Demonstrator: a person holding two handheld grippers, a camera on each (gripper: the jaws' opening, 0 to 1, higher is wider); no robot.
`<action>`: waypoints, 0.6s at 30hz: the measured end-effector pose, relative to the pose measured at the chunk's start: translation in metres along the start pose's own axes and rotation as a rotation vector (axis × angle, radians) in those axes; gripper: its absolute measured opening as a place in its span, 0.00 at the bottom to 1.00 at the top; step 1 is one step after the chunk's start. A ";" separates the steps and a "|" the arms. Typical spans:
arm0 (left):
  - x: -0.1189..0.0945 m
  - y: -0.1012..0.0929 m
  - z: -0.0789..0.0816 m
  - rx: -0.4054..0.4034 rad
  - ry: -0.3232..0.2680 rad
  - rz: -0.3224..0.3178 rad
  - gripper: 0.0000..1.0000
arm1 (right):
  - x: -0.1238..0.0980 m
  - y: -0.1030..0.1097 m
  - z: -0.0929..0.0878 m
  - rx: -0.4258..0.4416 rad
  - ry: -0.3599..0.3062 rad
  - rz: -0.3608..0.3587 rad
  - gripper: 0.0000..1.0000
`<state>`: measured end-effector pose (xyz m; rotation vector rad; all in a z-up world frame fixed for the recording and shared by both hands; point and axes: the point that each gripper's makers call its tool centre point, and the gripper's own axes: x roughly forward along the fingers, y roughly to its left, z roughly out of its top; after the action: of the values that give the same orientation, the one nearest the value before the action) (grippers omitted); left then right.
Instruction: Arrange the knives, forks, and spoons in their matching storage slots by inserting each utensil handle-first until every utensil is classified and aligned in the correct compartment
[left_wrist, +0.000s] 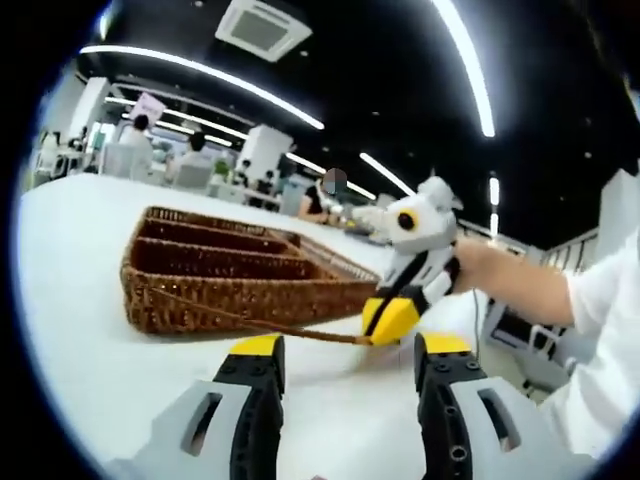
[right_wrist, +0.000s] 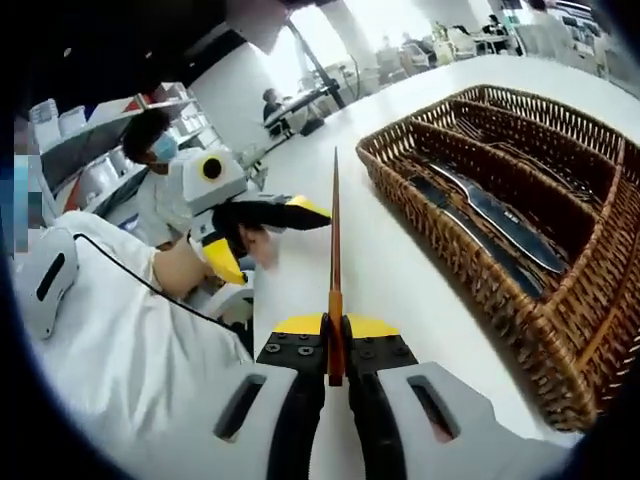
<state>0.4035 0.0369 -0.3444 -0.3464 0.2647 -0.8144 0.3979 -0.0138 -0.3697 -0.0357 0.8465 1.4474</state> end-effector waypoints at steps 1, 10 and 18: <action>0.000 0.000 0.001 -0.009 -0.003 -0.004 0.48 | -0.001 0.002 0.002 0.010 -0.015 0.009 0.05; 0.002 0.001 0.015 -0.096 -0.061 -0.031 0.34 | -0.002 0.021 0.006 0.009 -0.092 0.074 0.05; 0.004 -0.008 0.018 -0.158 -0.074 -0.087 0.16 | 0.001 0.033 0.009 0.027 -0.163 0.134 0.05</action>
<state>0.4074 0.0326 -0.3248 -0.5384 0.2471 -0.8666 0.3734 -0.0023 -0.3484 0.1598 0.7458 1.5412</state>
